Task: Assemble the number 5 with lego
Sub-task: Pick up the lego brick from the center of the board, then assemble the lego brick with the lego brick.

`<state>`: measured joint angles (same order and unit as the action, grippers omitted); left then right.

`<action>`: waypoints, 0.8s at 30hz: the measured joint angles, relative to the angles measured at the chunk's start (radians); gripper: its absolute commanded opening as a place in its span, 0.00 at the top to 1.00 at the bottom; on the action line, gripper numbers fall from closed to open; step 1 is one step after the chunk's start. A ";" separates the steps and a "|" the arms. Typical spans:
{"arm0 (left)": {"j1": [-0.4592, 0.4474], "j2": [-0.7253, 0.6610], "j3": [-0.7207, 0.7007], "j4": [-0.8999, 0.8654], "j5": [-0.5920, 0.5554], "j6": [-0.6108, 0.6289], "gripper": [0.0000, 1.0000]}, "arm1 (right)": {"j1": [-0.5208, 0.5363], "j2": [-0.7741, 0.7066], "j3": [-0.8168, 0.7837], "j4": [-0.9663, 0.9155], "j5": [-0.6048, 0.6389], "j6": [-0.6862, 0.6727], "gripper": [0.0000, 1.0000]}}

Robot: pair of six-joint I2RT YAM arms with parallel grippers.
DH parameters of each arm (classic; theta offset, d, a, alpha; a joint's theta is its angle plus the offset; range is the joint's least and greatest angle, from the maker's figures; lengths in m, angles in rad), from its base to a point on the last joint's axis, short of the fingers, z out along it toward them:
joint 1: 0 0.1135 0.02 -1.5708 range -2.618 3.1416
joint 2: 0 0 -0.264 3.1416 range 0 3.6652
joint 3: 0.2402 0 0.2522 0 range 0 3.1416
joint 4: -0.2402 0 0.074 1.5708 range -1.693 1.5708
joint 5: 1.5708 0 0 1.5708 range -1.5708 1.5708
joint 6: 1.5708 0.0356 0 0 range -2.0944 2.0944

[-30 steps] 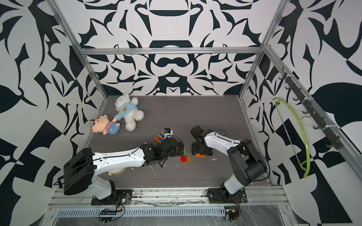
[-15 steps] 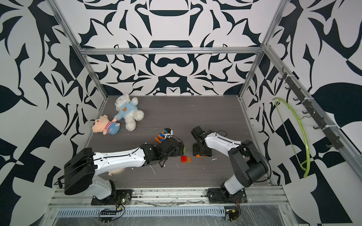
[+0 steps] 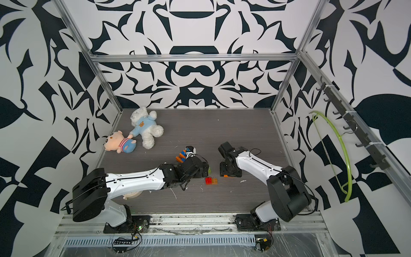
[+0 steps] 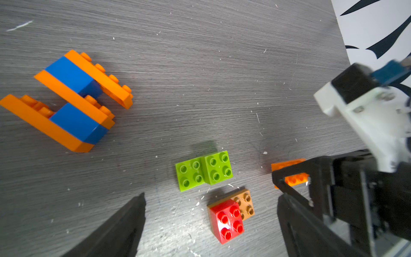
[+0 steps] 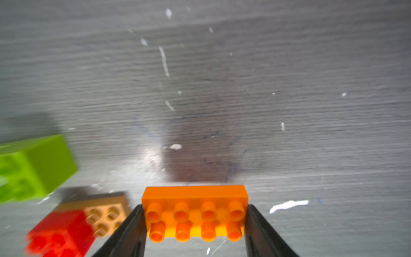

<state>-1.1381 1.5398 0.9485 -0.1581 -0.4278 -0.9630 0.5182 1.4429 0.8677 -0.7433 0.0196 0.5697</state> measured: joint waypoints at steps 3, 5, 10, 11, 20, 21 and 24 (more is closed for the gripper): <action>0.000 -0.043 -0.045 0.002 0.001 -0.022 0.01 | 0.045 -0.018 0.030 -0.020 -0.004 0.011 0.38; 0.000 -0.074 -0.082 0.003 0.001 -0.042 0.01 | 0.088 -0.019 0.050 -0.025 -0.007 0.026 0.38; 0.010 -0.158 -0.209 0.022 0.011 -0.103 0.01 | 0.219 -0.005 0.103 -0.030 -0.005 0.086 0.38; 0.016 -0.174 -0.234 0.029 0.021 -0.115 0.01 | 0.242 0.003 0.113 -0.030 -0.003 0.099 0.38; 0.065 -0.285 -0.364 0.098 0.091 -0.147 0.01 | 0.335 0.095 0.139 -0.031 0.026 0.176 0.38; 0.065 -0.285 -0.364 0.111 0.099 -0.145 0.01 | 0.335 0.098 0.139 -0.031 0.030 0.180 0.38; 0.065 -0.282 -0.364 0.138 0.130 -0.136 0.01 | 0.335 0.099 0.139 -0.030 0.036 0.185 0.38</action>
<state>-1.0733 1.2583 0.5850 -0.0204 -0.2974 -1.0992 0.8536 1.5417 1.0069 -0.7731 0.0559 0.7547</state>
